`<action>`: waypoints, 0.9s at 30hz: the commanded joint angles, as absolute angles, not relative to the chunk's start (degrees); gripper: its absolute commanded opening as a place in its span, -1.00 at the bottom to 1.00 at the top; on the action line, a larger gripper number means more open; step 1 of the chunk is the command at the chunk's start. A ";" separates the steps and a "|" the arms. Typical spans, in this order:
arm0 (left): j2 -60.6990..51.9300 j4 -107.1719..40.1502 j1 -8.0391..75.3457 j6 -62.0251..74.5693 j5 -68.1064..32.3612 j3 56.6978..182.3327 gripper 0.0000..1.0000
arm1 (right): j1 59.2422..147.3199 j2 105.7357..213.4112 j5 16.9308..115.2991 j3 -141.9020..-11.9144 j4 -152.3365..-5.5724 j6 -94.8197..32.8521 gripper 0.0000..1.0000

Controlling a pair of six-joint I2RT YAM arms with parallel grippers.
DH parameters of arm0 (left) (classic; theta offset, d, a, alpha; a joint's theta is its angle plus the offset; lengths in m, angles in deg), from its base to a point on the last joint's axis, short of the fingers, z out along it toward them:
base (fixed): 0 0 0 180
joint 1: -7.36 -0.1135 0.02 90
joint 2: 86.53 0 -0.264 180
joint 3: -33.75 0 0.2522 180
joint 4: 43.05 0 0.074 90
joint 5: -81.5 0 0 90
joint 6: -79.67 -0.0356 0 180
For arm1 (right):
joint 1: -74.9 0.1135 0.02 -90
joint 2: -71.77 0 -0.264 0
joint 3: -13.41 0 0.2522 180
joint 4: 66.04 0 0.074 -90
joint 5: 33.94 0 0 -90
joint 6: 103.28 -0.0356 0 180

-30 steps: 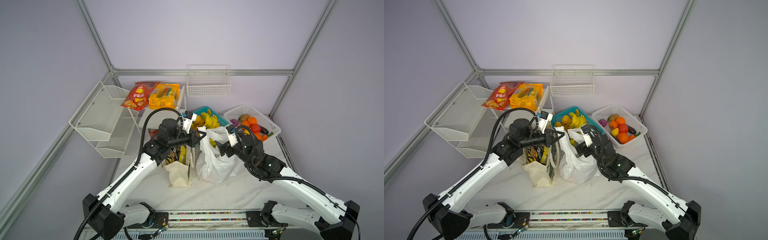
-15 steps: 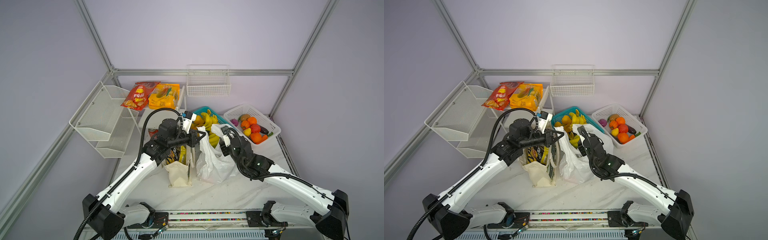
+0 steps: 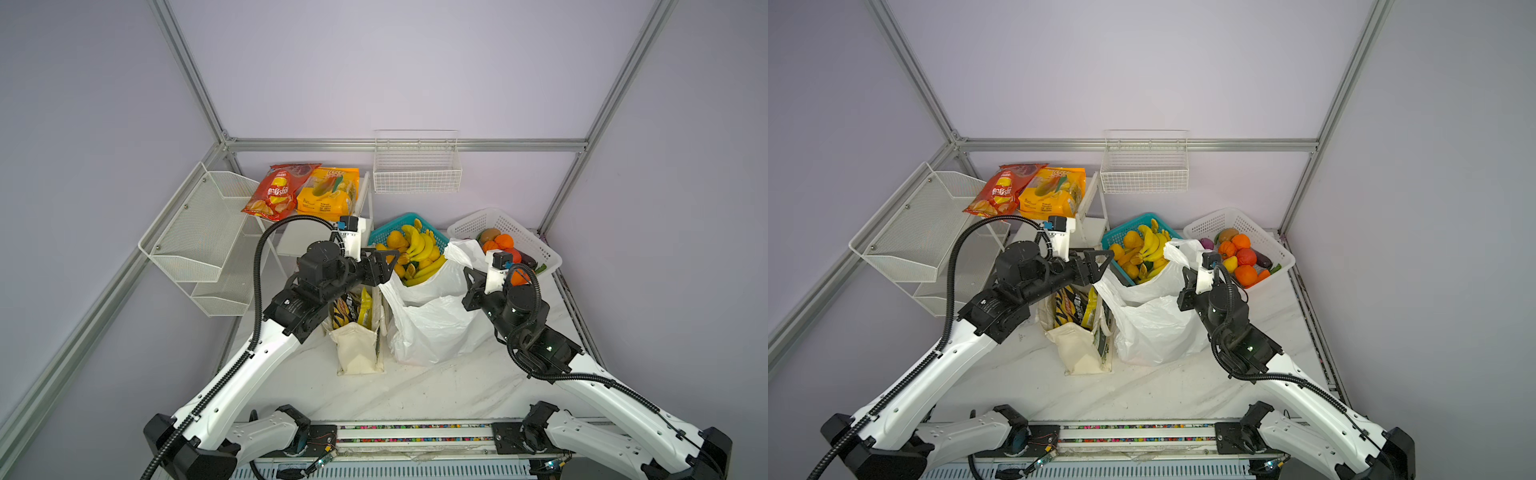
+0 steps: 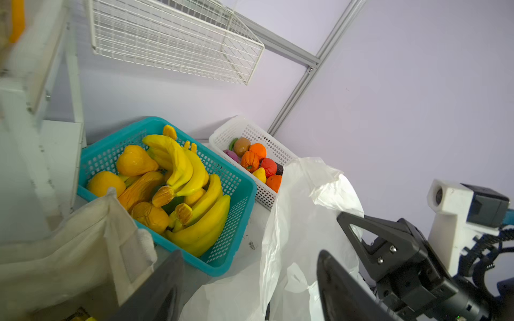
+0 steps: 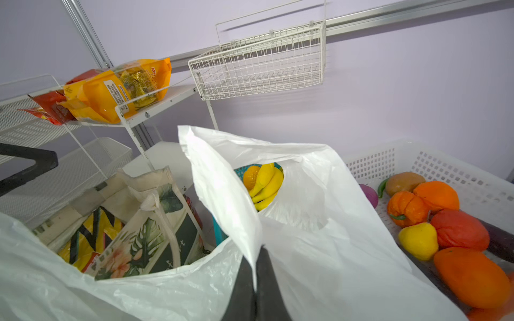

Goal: Place the mixed food into the grocery bags and tie them

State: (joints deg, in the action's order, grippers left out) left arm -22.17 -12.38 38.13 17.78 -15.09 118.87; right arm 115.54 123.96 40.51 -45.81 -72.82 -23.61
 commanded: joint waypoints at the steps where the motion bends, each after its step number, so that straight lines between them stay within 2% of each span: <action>1: -26.23 -18.30 38.44 12.71 -6.71 121.47 0.58 | 115.35 122.41 43.42 -44.53 -67.73 -30.66 -0.97; 6: -24.30 -20.24 43.77 4.31 -9.00 126.53 0.59 | 115.33 122.82 45.17 -43.95 -66.80 -32.78 -0.98; 10: -17.01 -18.32 46.12 2.23 -22.29 134.13 0.63 | 115.32 122.86 45.95 -43.01 -66.14 -33.70 -0.98; 16: -1.11 -5.73 45.41 0.47 -34.69 150.65 0.65 | 115.34 121.53 45.91 -42.37 -66.18 -33.84 -0.98; 20: 4.18 -5.15 43.35 -0.23 -43.85 153.59 0.69 | 115.25 121.22 46.23 -42.37 -66.44 -33.87 -0.98; 27: 9.44 -4.92 42.96 -6.79 -51.68 154.87 0.69 | 115.24 121.10 46.64 -42.18 -66.50 -34.03 -0.99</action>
